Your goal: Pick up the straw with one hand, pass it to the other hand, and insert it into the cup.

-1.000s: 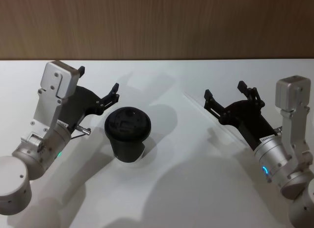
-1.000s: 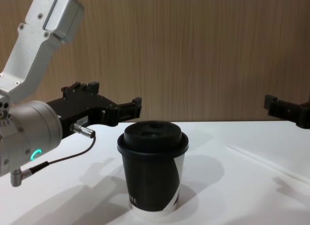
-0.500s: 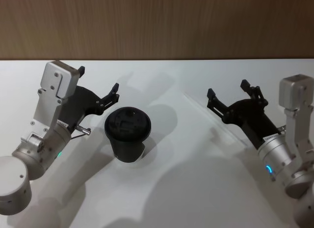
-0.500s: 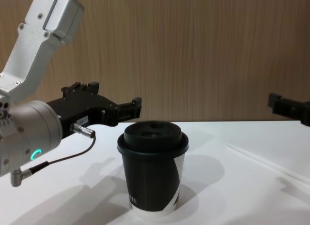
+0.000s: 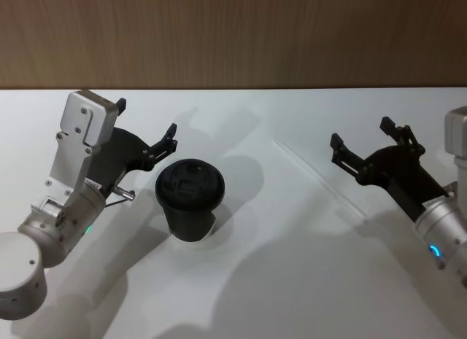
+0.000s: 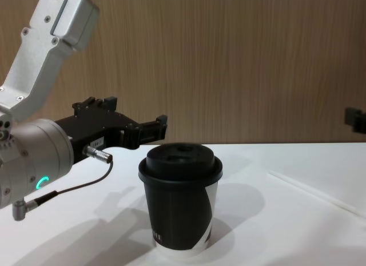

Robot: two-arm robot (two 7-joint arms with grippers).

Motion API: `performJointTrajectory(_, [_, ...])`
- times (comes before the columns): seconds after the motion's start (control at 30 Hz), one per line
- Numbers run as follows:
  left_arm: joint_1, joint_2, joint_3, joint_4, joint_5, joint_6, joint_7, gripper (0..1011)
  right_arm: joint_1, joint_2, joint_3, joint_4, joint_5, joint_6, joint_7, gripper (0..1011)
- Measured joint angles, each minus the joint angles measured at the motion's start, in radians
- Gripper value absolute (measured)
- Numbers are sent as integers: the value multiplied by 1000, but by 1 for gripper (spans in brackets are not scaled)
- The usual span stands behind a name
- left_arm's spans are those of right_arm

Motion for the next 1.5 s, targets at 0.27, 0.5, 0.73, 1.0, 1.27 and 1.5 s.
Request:
performJointTrajectory(0.27, [0, 0, 0, 0, 0, 0, 0, 1003, -23, 34, 26, -27, 21, 50, 32, 1001])
performJointTrajectory(0.5, [0, 0, 0, 0, 0, 0, 0, 1003, -29, 51, 29, -37, 35, 93, 64, 1001])
performJointTrajectory(0.73, [0, 0, 0, 0, 0, 0, 0, 1003, -19, 68, 14, -28, 40, 144, 100, 1001])
performJointTrajectory(1.0, [0, 0, 0, 0, 0, 0, 0, 1003, 17, 79, -12, 14, 28, 187, 128, 1001])
performJointTrajectory(1.27, [0, 0, 0, 0, 0, 0, 0, 1003, 61, 83, -34, 71, 10, 206, 152, 1001])
performJointTrajectory(1.5, [0, 0, 0, 0, 0, 0, 0, 1003, 97, 89, -50, 123, -6, 208, 179, 1001])
